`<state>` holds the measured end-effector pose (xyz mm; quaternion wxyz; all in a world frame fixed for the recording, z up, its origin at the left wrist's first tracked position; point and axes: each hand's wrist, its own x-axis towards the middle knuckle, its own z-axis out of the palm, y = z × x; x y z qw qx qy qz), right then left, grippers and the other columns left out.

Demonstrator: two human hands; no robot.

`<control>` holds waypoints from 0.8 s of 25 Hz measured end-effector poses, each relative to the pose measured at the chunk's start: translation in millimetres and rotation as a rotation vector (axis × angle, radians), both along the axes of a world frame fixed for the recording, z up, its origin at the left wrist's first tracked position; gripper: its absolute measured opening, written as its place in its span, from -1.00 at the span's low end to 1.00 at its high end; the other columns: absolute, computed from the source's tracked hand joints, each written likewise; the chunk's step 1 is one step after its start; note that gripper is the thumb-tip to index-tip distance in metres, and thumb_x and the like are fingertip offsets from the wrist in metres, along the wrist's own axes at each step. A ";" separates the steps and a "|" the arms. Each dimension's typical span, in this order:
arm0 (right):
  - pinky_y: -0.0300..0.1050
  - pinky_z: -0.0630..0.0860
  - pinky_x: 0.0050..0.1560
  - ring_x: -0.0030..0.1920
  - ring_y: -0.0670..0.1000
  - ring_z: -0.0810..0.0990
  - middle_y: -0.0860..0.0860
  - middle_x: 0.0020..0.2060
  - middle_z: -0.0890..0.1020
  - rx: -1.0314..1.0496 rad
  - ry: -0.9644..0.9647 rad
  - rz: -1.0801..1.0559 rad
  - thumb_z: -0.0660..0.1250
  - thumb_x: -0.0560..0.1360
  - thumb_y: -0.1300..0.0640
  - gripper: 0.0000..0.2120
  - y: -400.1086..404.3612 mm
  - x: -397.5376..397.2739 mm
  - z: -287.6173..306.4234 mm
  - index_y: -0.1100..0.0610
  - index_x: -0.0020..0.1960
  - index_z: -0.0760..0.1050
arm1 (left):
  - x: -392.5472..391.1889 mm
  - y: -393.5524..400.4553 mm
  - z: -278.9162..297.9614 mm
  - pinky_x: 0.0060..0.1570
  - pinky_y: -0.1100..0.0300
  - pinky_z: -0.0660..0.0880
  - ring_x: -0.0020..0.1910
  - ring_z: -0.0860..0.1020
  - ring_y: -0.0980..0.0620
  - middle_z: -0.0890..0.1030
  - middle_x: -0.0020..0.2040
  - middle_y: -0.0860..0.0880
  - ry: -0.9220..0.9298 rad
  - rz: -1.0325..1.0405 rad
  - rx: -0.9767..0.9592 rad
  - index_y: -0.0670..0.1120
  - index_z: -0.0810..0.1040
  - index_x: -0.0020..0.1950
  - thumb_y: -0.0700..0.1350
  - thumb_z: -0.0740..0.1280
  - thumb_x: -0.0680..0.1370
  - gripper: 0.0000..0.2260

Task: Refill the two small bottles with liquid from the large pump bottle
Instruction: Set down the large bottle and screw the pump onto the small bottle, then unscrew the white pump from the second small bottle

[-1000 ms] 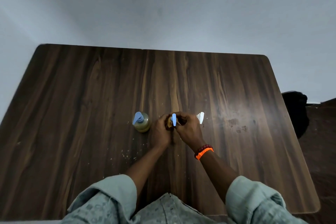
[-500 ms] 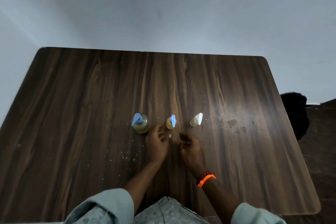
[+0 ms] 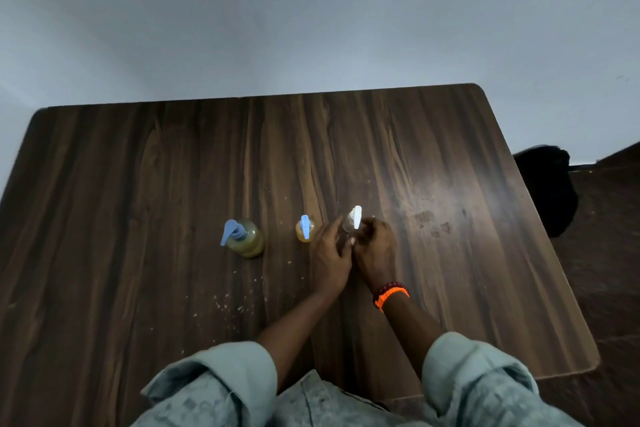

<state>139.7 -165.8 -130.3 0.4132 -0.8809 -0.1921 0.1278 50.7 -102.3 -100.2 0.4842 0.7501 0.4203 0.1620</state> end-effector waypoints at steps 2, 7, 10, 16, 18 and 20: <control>-0.20 0.42 0.01 0.00 0.14 0.62 0.20 -0.02 0.69 0.008 -0.011 0.050 0.48 0.47 0.33 -0.78 7.5 9.0 -0.6 0.30 0.11 0.62 | 15.7 9.9 5.9 0.43 -0.02 0.50 0.39 0.58 -0.11 0.63 0.39 -0.14 0.024 -0.027 0.035 -0.19 0.52 0.48 -0.23 0.41 0.59 -0.56; -0.52 0.40 -0.14 -0.10 -0.02 0.67 0.11 -0.10 0.74 0.136 0.055 0.162 0.29 0.53 0.11 -0.73 10.9 12.1 0.8 0.27 0.05 0.66 | 29.1 18.7 5.1 0.31 0.25 0.45 0.33 0.62 -0.07 0.69 0.31 -0.11 0.023 -0.077 0.042 -0.16 0.61 0.40 -0.24 0.41 0.61 -0.66; -0.52 0.41 -0.19 -0.17 -0.22 0.63 0.08 -0.16 0.71 0.132 0.101 0.186 0.35 0.53 0.29 -0.86 1.8 8.5 8.6 0.27 0.01 0.67 | 25.3 15.4 11.3 0.15 0.19 0.52 0.17 0.68 -0.11 0.76 0.15 -0.13 0.009 -0.081 0.030 -0.17 0.69 0.27 -0.21 0.45 0.59 -0.75; -0.46 0.52 -0.14 -0.08 -0.32 0.66 -0.08 -0.09 0.71 0.095 0.238 0.351 0.31 0.51 0.24 -0.78 -49.1 -26.4 43.2 0.17 0.12 0.64 | -21.8 -10.2 33.8 0.14 0.10 0.67 0.07 0.70 0.09 0.75 0.10 0.00 -0.048 -0.144 -0.210 -0.14 0.70 0.24 -0.14 0.47 0.61 -0.78; -0.32 0.61 -0.11 -0.07 -0.18 0.72 -0.03 -0.06 0.74 0.091 0.392 0.414 0.36 0.58 0.26 -0.84 -65.6 -42.7 57.7 0.17 0.13 0.64 | -45.7 -16.7 35.7 0.19 0.10 0.66 0.11 0.72 0.11 0.77 0.12 0.01 -0.063 -0.188 -0.327 -0.12 0.70 0.26 -0.14 0.46 0.61 -0.77; -0.26 0.62 -0.15 -0.13 -0.15 0.73 0.06 -0.09 0.76 0.117 0.503 0.450 0.39 0.59 0.28 -0.89 -79.4 -58.9 66.3 0.24 0.09 0.63 | -68.1 -20.6 38.1 0.21 0.08 0.66 0.12 0.74 0.09 0.79 0.09 0.01 -0.105 -0.221 -0.438 -0.09 0.72 0.22 -0.15 0.45 0.62 -0.81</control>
